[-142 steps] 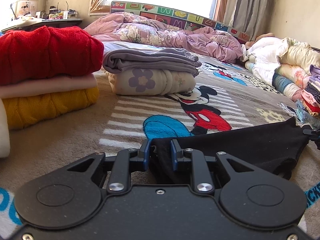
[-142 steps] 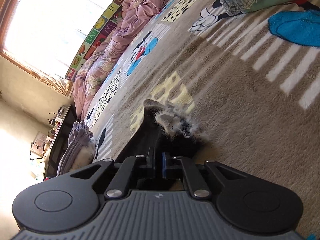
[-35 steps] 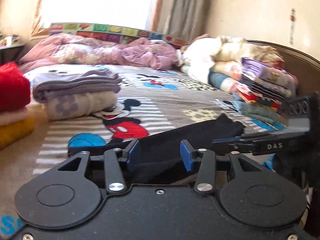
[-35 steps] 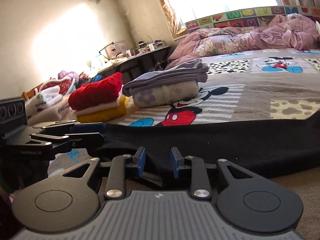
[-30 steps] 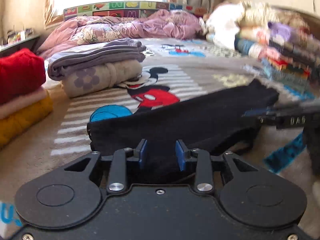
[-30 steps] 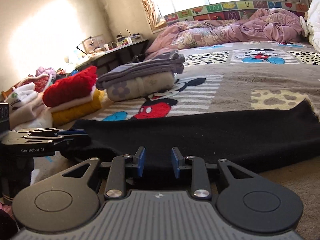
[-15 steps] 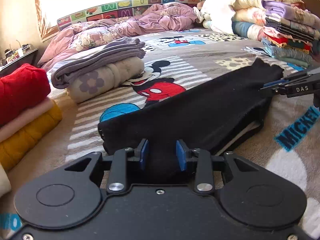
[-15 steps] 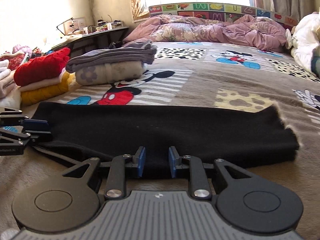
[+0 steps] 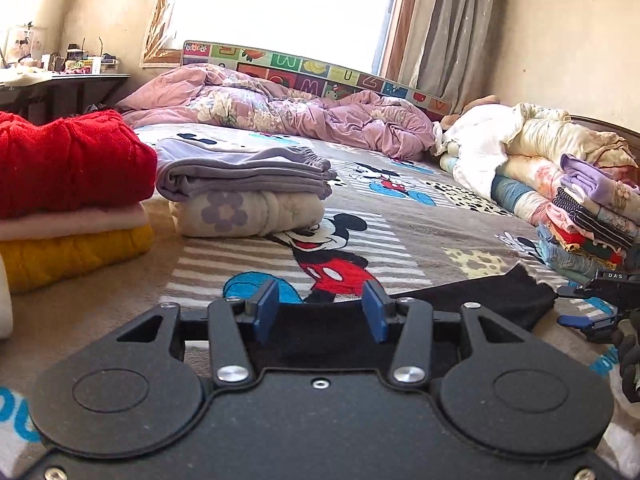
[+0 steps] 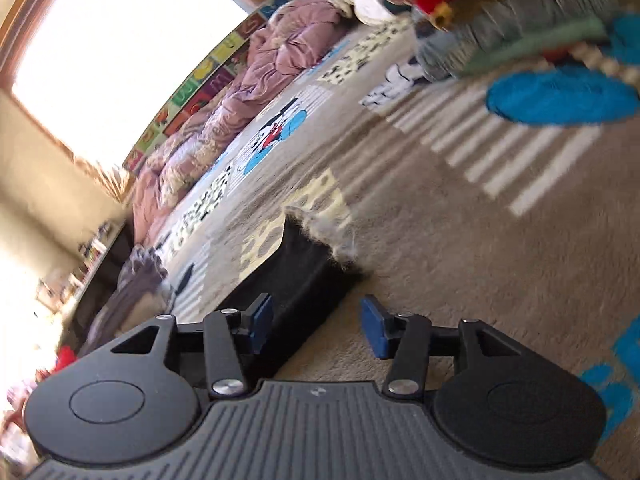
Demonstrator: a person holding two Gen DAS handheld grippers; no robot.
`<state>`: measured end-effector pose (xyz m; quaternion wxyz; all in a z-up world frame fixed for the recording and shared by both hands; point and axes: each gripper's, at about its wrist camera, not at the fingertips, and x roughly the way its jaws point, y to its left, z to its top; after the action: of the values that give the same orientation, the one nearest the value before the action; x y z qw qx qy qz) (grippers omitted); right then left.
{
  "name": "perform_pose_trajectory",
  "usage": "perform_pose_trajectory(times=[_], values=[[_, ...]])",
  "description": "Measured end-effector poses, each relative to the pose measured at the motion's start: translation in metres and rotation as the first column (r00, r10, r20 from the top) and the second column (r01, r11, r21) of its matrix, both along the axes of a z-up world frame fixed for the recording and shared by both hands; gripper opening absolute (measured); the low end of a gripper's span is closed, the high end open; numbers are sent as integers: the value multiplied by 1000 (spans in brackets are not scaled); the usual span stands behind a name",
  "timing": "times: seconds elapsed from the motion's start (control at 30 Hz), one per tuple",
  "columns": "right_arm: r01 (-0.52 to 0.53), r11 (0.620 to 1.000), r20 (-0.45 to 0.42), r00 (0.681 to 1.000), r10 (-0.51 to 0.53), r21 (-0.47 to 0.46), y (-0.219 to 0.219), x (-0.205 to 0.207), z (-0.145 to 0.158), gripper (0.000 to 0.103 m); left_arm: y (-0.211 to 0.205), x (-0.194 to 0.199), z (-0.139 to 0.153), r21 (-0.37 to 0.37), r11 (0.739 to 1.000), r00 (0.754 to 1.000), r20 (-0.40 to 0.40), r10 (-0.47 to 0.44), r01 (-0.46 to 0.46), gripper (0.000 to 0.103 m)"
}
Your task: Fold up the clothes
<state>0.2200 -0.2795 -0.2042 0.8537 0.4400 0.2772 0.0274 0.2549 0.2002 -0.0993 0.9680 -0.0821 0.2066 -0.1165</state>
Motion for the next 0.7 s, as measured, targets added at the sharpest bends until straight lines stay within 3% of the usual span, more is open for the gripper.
perform_pose_trajectory(times=[0.1, 0.23, 0.33, 0.4, 0.47, 0.6, 0.7], values=[[13, 997, -6, 1000, -13, 72, -3, 8, -10, 59, -6, 2, -2, 6, 1000, 1000, -7, -20, 20, 46], [-3, 999, -5, 1000, 3, 36, 4, 27, -14, 56, -23, 2, -2, 36, 995, 996, 2, -94, 93, 46], [-3, 1000, 0, 1000, 3, 7, 6, 37, -18, 44, -43, 9, -3, 67, 988, 990, -18, -139, 140, 46], [-9, 999, -14, 1000, 9, -45, 8, 44, -19, 25, -52, 17, -8, 80, 987, 989, -43, -139, 142, 46], [2, 1000, -18, 1000, -2, -20, 4, 47, -25, 13, -58, 24, -12, 85, 987, 989, -65, -133, 138, 46], [-4, 999, -21, 1000, 4, -34, 3, 52, -24, 13, -68, 31, -19, 108, 980, 982, -105, -156, 167, 46], [-4, 1000, 10, 1000, 4, -3, 3, 47, -24, 24, -75, 28, -21, 110, 970, 973, -106, -204, 215, 46]])
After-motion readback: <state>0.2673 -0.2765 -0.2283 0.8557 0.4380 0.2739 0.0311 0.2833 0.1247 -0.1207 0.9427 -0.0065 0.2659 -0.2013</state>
